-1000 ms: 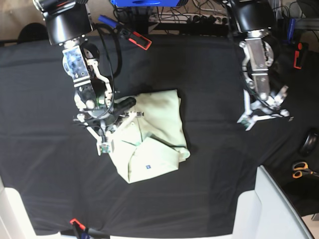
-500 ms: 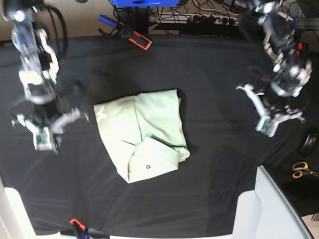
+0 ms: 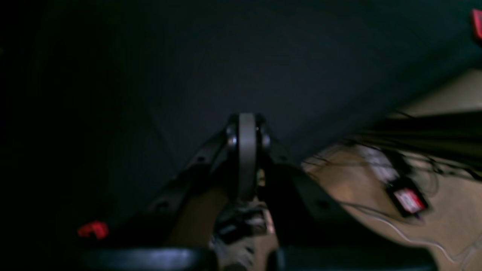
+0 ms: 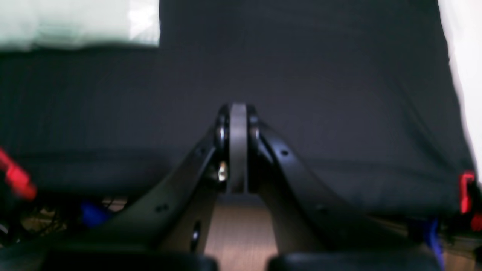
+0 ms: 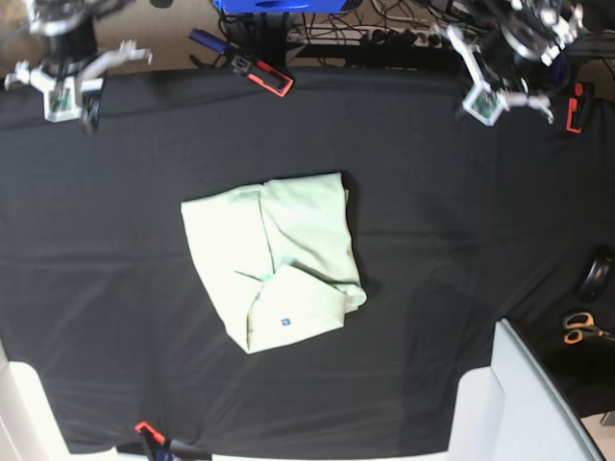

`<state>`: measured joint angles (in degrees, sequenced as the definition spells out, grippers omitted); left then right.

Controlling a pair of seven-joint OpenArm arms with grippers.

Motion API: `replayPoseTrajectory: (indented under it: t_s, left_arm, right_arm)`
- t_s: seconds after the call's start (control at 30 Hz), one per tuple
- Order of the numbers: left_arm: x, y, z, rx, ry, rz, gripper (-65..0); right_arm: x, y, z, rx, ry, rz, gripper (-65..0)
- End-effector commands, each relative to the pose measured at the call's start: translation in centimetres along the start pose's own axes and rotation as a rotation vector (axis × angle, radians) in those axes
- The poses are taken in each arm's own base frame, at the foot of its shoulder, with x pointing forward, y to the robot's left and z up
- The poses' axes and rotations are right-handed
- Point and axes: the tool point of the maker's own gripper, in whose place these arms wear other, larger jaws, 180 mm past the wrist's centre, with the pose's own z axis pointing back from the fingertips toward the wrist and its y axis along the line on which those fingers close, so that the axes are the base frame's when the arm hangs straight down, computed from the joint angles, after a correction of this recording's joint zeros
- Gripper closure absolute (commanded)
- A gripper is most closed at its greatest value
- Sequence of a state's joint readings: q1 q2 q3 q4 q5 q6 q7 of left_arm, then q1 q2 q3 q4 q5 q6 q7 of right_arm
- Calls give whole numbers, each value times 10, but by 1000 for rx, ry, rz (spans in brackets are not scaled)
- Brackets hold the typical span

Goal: Fold the T-shirt properly

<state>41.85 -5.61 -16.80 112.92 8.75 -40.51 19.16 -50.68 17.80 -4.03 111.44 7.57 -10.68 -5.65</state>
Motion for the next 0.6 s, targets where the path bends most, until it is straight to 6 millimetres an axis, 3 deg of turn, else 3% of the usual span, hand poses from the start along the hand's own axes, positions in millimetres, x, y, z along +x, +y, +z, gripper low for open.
replayPoseTrajectory:
  t_s: [0.0,0.17,0.3,0.4,0.5,0.57]
  left_arm:
    - [0,1,6,6,-9,-3,0]
    - [-30,-17,12,-39,69,31,0]
    - [-74,-26,2,-74,176,77,0]
    - [-129,-41,-9,-121,350,32,0]
    - [-190,-82,-18,-256,546,-25,0]
    - [-218,-113,-23,-356,630,-14,0]
  right_arm:
    - [0,2,8,-1,-11,-1,0]
    - [-44,9,24,-3,187,-32,0]
    - [-97,14,20,-11,423,-47,0]
    - [-141,21,21,-31,590,-84,0]
    - [-196,32,26,-33,739,-93,0]
    - [-227,43,26,-12,820,-70,0]
